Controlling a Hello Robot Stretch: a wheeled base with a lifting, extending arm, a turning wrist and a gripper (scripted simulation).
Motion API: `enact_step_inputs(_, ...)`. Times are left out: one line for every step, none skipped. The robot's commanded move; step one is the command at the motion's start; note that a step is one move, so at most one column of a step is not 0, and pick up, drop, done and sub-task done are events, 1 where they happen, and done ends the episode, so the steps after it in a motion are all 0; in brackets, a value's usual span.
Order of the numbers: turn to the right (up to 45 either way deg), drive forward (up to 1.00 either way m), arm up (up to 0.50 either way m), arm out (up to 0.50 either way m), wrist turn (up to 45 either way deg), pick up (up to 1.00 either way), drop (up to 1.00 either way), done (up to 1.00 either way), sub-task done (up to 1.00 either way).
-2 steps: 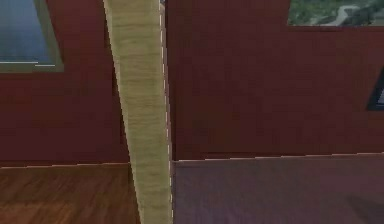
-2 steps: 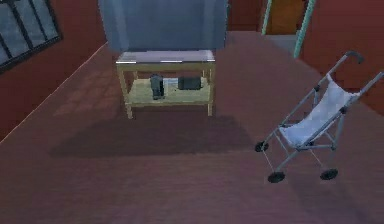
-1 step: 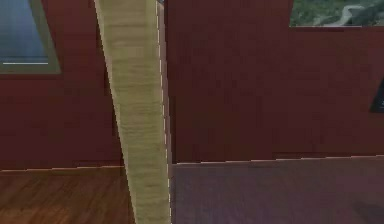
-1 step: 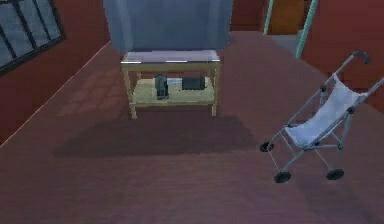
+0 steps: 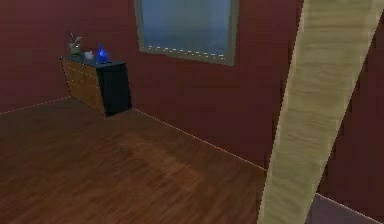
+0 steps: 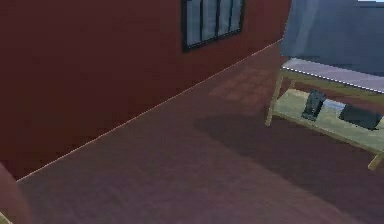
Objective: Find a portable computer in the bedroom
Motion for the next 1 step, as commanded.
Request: enact_step_inputs(-42.0, 0.00, 0.00, 0.00, 0.0, 0.00, 0.00, 0.00, 0.00)
